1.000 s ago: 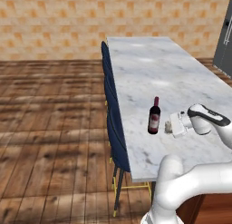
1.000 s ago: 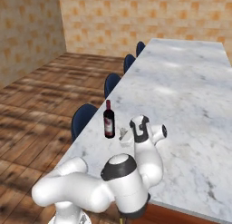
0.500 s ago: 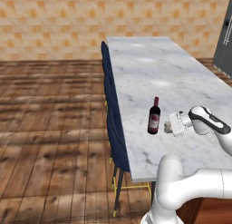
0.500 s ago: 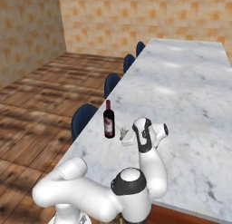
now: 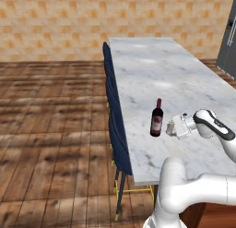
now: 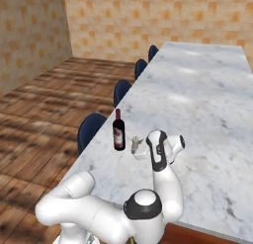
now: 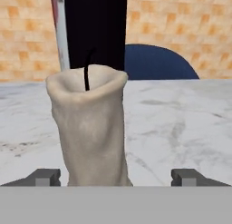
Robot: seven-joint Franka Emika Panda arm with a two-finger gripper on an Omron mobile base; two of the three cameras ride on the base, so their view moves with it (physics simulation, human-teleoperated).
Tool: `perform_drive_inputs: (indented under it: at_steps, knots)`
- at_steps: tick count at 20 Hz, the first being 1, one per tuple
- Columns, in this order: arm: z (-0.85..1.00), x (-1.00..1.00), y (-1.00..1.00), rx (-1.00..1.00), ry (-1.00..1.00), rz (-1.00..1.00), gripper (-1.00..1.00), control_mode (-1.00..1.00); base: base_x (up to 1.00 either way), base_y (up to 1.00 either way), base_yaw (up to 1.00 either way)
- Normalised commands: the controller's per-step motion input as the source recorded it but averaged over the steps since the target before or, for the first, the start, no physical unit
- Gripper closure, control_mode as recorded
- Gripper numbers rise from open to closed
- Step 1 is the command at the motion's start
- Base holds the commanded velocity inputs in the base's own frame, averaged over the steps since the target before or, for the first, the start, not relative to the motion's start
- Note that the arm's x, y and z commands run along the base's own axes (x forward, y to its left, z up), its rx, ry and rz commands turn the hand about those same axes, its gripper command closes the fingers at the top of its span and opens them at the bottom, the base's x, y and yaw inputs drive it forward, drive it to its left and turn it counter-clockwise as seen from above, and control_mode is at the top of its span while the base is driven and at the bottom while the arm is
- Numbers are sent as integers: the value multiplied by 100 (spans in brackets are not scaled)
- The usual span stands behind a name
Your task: Get the candle and the wine from the cabinet and move them to the dining counter.
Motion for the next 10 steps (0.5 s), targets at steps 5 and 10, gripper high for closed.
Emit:
perform_drive_inputs:
  at_steps: [5,10]
  knots:
    - [2,-7,-15,0,0,0,-100,-100,0,0,0]
    - [11,-16,-30,0,5,0,-100,-100,0,0,0]
